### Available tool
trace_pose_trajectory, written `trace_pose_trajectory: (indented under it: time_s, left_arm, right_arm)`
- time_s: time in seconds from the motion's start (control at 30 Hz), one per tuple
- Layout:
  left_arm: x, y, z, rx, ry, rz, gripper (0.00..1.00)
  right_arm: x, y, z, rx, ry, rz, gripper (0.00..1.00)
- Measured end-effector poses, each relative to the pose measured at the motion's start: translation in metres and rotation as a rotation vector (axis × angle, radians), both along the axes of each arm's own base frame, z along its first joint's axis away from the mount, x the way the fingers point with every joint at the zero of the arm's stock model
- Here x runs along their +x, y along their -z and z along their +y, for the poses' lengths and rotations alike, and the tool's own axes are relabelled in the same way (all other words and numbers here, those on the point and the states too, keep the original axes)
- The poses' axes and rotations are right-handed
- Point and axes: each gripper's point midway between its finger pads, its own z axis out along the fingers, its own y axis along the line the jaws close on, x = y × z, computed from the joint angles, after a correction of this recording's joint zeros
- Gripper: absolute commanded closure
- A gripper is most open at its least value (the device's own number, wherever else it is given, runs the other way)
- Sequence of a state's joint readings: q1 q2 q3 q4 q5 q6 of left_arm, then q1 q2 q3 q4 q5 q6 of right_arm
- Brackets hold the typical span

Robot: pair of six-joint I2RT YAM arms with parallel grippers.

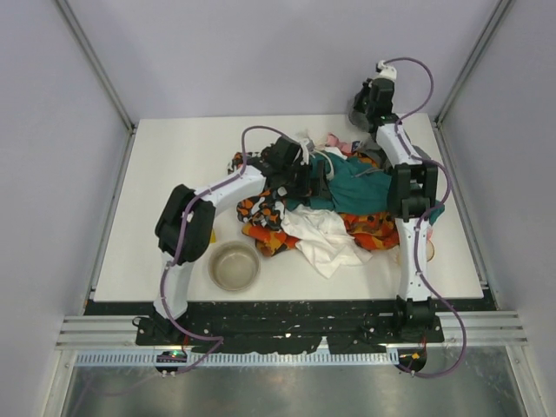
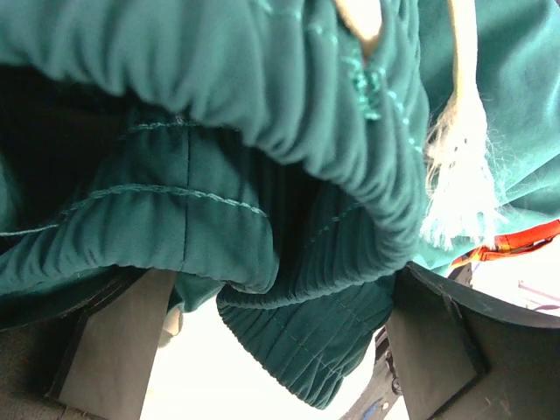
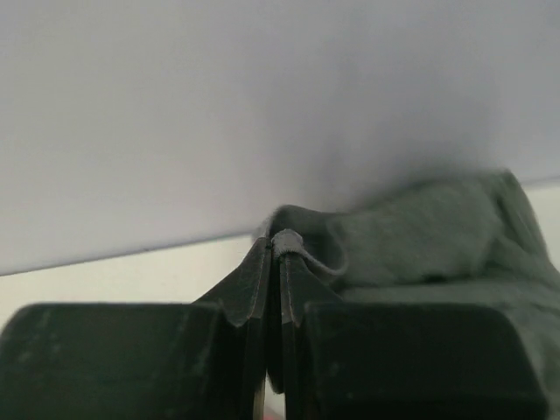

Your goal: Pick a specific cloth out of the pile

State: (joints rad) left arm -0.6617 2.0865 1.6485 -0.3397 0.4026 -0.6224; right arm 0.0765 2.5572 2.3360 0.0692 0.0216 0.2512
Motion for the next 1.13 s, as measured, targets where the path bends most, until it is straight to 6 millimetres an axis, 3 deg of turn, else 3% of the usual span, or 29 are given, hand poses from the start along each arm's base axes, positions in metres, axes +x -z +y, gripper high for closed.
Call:
trace_pose_trajectory:
  time_s: [0.07, 0.17, 0.27, 0.33, 0.37, 0.4, 0.43, 0.57, 0.63, 0.7, 0.77, 0.8, 0.87, 0.97, 1.07, 1.13]
  left_arm:
    - [0.0, 0.001, -0.001, -0.004, 0.0, 0.0, 0.0]
    - [-0.002, 0.004, 0.0, -0.012, 0.002, -0.007, 0.0]
    - [-0.006, 0.002, 0.002, -0.021, 0.003, -0.02, 0.0]
    - [-0.009, -0.004, 0.005, -0.025, 0.001, -0.028, 0.01]
    - [-0.01, -0.006, 0.006, -0.026, 0.001, -0.031, 0.01]
    - [-0.012, -0.01, 0.008, -0.028, -0.001, -0.037, 0.0]
    - [-0.013, -0.014, 0.01, -0.029, -0.003, -0.042, 0.0]
    - [-0.023, -0.039, 0.019, -0.039, -0.01, -0.088, 0.0]
    - [-0.031, -0.056, 0.024, -0.048, -0.011, -0.122, 0.0]
    - [-0.042, -0.077, 0.03, -0.059, -0.012, -0.168, 0.0]
    - [-0.054, -0.097, 0.033, -0.077, -0.008, -0.213, 0.0]
    - [-0.063, -0.108, 0.035, -0.089, -0.004, -0.238, 0.0]
    - [-0.078, -0.122, 0.037, -0.105, 0.005, -0.27, 0.0]
    - [-0.097, -0.133, 0.043, -0.117, 0.011, -0.297, 0.01]
    - [-0.107, -0.132, 0.05, -0.109, 0.003, -0.308, 0.0]
    - [-0.108, -0.129, 0.054, -0.099, -0.009, -0.309, 0.0]
  right_arm:
    - [-0.013, 0.027, -0.026, 0.062, 0.069, 0.108, 0.88]
    - [-0.035, 0.051, -0.075, 0.122, 0.197, 0.224, 0.82]
    - [-0.052, 0.051, -0.114, 0.161, 0.278, 0.275, 0.61]
    - [-0.058, 0.041, -0.127, 0.17, 0.289, 0.279, 0.48]
    - [-0.061, 0.032, -0.128, 0.169, 0.285, 0.278, 0.36]
    - [-0.065, 0.02, -0.126, 0.165, 0.27, 0.278, 0.13]
    - [-0.068, 0.005, -0.12, 0.156, 0.248, 0.271, 0.05]
    - [-0.097, -0.068, -0.103, 0.092, 0.202, 0.219, 0.05]
    - [-0.131, -0.114, -0.098, 0.052, 0.198, 0.175, 0.05]
    - [-0.177, -0.166, -0.097, 0.005, 0.201, 0.104, 0.05]
    - [-0.227, -0.211, -0.104, -0.031, 0.226, 0.026, 0.05]
    - [-0.262, -0.237, -0.107, -0.049, 0.242, -0.038, 0.05]
    - [-0.32, -0.268, -0.111, -0.074, 0.263, -0.136, 0.05]
    - [-0.388, -0.28, -0.11, -0.097, 0.276, -0.236, 0.05]
    - [-0.421, -0.27, -0.107, -0.1, 0.281, -0.265, 0.05]
    - [-0.426, -0.255, -0.108, -0.1, 0.289, -0.241, 0.05]
